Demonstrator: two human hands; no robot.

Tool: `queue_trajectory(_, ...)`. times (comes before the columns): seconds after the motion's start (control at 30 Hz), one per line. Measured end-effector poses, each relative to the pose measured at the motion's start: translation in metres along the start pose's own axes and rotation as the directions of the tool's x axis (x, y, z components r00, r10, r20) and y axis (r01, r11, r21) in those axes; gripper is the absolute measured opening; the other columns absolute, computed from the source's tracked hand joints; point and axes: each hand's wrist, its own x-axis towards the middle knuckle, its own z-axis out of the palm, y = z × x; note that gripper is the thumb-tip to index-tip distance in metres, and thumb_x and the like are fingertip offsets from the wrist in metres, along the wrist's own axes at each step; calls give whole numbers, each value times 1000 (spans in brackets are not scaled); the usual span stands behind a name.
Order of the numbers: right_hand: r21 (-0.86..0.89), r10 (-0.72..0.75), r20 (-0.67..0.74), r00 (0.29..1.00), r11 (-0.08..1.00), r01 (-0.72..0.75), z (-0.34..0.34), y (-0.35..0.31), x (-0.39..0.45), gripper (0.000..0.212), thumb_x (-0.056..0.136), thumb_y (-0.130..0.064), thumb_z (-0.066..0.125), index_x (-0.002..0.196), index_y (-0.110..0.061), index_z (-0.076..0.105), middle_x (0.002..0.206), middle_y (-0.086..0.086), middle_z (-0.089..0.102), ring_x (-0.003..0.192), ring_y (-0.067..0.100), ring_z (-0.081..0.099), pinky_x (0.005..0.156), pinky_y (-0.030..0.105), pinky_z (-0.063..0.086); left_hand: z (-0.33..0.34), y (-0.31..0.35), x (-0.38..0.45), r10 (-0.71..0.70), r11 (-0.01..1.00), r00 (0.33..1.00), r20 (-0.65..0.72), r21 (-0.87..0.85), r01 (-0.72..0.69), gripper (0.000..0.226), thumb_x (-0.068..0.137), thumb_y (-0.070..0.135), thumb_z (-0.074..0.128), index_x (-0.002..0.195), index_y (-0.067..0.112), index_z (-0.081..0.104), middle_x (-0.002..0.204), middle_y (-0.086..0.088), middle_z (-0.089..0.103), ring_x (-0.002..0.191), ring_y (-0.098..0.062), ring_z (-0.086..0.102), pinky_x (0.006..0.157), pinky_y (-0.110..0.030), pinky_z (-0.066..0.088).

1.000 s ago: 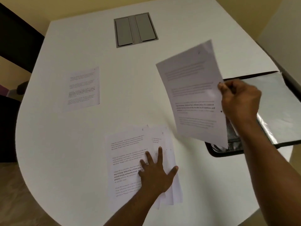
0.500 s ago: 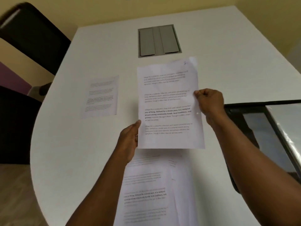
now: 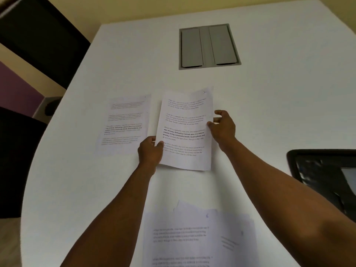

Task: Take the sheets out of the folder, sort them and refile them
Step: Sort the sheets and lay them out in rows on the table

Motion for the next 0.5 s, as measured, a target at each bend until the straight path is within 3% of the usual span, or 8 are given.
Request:
queue_trajectory(0.13, -62, -46, 16, 999, 997, 47, 28, 10, 26, 42, 88, -9, 62, 127, -20, 53, 111, 2, 65, 97, 19, 63, 87, 35, 54, 11, -6, 23, 210, 944, 976, -49, 270, -190, 50, 90, 16, 64, 137, 10, 48, 131, -14, 57, 119, -28, 55, 97, -30, 44)
queue_trajectory(0.27, -262, -116, 49, 992, 957, 125, 45, 23, 44, 41, 90, -15, 62, 131, -16, 54, 132, 8, 55, 114, 26, 58, 100, 35, 45, 15, -32, 44, 406, 731, 913, -49, 617, -292, 54, 89, 36, 62, 137, 15, 50, 131, -14, 49, 121, -30, 44, 99, -40, 39)
queue_trajectory(0.37, -507, -236, 112, 965, 822, 260, 54, 30, 39, 52, 93, -37, 59, 140, -17, 47, 153, 9, 34, 137, 28, 36, 110, 40, 33, 11, -50, 60, 384, 697, 921, -71, 676, -239, 63, 90, 49, 53, 143, 17, 41, 151, -15, 33, 139, -32, 29, 111, -46, 26)
queue_trajectory(0.43, -608, -351, 223, 910, 679, 411, 62, 33, 31, 61, 92, -53, 53, 141, -18, 46, 156, 8, 31, 141, 27, 30, 113, 42, 27, 6, -61, 68, 318, 666, 947, -46, 721, -189, 66, 94, 51, 43, 149, 16, 31, 158, -13, 20, 145, -33, 18, 116, -47, 17)
queue_trajectory(0.5, -642, -349, 366, 862, 576, 506, 71, 38, 23, 73, 90, -65, 46, 144, -18, 40, 158, 8, 27, 145, 26, 24, 117, 41, 20, 1, -71, 74, 275, 656, 961, -35, 737, -161, 62, 98, 46, 35, 150, 14, 27, 160, -12, 16, 146, -32, 15, 119, -47, 15)
